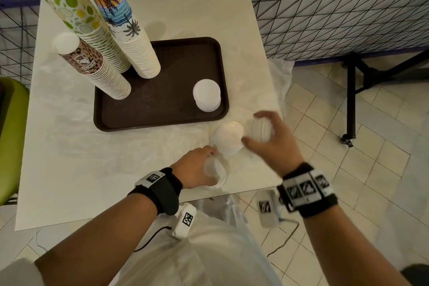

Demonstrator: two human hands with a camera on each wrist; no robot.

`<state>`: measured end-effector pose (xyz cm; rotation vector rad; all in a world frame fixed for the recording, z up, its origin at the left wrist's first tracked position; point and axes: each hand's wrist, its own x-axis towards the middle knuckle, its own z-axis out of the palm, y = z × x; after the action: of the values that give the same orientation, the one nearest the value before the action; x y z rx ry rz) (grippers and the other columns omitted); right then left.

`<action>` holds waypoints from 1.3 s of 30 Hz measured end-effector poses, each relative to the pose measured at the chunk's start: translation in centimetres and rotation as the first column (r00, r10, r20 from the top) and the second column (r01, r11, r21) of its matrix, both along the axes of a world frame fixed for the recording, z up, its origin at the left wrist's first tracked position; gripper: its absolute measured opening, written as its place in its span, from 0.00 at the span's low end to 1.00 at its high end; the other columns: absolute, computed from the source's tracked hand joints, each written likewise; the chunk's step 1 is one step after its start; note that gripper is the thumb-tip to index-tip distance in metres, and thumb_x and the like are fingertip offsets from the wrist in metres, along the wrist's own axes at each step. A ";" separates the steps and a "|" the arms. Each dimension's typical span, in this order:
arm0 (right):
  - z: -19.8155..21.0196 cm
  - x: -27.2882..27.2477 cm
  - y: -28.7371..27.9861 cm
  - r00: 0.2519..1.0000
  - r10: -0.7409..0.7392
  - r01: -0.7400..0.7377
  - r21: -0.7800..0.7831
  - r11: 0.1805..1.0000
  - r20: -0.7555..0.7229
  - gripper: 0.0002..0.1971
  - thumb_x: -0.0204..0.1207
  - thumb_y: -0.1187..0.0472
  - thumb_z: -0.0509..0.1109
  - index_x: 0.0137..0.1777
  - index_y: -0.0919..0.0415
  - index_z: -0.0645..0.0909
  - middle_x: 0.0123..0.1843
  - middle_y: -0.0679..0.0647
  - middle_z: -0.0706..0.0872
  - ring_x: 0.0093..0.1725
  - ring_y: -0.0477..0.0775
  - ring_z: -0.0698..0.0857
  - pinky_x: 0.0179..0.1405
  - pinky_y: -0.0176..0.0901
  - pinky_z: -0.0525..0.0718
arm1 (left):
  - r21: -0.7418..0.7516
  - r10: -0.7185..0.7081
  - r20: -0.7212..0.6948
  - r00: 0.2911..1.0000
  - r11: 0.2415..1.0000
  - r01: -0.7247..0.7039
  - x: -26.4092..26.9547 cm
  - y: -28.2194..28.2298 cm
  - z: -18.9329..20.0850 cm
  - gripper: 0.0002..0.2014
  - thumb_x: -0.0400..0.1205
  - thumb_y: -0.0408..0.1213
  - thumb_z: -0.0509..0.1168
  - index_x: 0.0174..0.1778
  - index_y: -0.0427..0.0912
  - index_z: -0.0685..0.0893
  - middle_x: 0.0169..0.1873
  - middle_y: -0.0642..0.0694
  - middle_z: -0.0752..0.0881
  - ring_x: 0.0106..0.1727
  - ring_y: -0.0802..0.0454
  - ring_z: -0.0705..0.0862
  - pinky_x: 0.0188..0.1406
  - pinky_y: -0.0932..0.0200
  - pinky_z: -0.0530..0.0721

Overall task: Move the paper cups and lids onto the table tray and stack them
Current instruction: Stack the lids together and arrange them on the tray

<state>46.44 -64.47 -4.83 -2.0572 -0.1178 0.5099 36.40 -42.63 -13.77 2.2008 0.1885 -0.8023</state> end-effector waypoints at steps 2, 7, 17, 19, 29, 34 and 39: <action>-2.0 -3.9 0.0 0.985 0.035 -0.027 0.047 0.999 -0.168 0.29 0.62 0.53 0.85 0.61 0.42 0.76 0.51 0.49 0.85 0.43 0.46 0.89 0.40 0.48 0.91 | -0.014 0.030 0.011 0.999 0.999 -0.030 -0.1 0.1 0.0 0.40 0.71 0.51 0.83 0.77 0.51 0.74 0.67 0.52 0.84 0.66 0.51 0.83 0.67 0.56 0.81; -6.4 -8.1 0.6 0.938 -0.069 0.090 0.045 0.995 -0.340 0.26 0.60 0.52 0.84 0.57 0.37 0.77 0.51 0.49 0.86 0.49 0.54 0.88 0.45 0.50 0.91 | 0.009 0.086 0.041 0.995 0.996 -0.087 -0.9 0.1 0.3 0.41 0.69 0.54 0.84 0.76 0.50 0.75 0.66 0.52 0.84 0.65 0.52 0.83 0.64 0.57 0.81; -7.4 -8.8 2.5 0.889 -0.144 0.215 0.119 0.969 -0.435 0.29 0.55 0.49 0.84 0.56 0.43 0.78 0.52 0.56 0.87 0.50 0.60 0.90 0.46 0.61 0.92 | -0.024 0.183 0.020 0.983 0.983 -0.182 -1.2 -0.6 1.0 0.39 0.71 0.50 0.85 0.76 0.43 0.78 0.65 0.49 0.87 0.64 0.51 0.85 0.63 0.60 0.81; -7.3 -9.0 2.5 0.856 -0.170 0.277 0.155 0.948 -0.487 0.30 0.53 0.50 0.84 0.57 0.45 0.78 0.54 0.61 0.87 0.53 0.65 0.90 0.46 0.67 0.91 | -0.031 0.203 0.013 0.979 0.979 -0.202 -1.1 -0.6 1.3 0.36 0.72 0.49 0.85 0.74 0.44 0.80 0.62 0.52 0.87 0.62 0.53 0.85 0.60 0.62 0.80; -6.0 -9.1 2.3 0.815 -0.191 0.395 0.283 0.874 -0.547 0.30 0.56 0.56 0.85 0.59 0.49 0.79 0.60 0.67 0.85 0.60 0.71 0.87 0.52 0.73 0.89 | -0.056 0.143 0.013 0.990 0.988 -0.142 -0.8 -0.6 1.7 0.35 0.75 0.61 0.79 0.76 0.54 0.80 0.65 0.47 0.85 0.67 0.47 0.81 0.72 0.45 0.81; -5.5 -8.6 2.4 0.797 -0.195 0.434 0.318 0.843 -0.572 0.28 0.62 0.58 0.83 0.62 0.52 0.78 0.62 0.63 0.85 0.61 0.67 0.87 0.54 0.70 0.89 | 0.035 0.080 -0.050 0.996 0.996 -0.078 -0.7 -0.8 2.1 0.40 0.81 0.64 0.70 0.87 0.59 0.63 0.73 0.39 0.72 0.79 0.36 0.65 0.79 0.39 0.69; -5.5 -8.0 2.5 0.794 -0.192 0.443 0.332 0.833 -0.577 0.25 0.70 0.64 0.81 0.64 0.55 0.77 0.62 0.62 0.85 0.61 0.66 0.88 0.54 0.70 0.89 | -0.033 0.109 -0.078 0.991 0.993 -0.112 -0.4 -0.5 2.0 0.40 0.82 0.63 0.70 0.87 0.60 0.60 0.77 0.40 0.71 0.81 0.38 0.67 0.81 0.39 0.69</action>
<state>38.42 -61.96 -10.33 -1.3750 0.4136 0.7280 35.97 -43.17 -11.73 2.1066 0.3279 -0.8218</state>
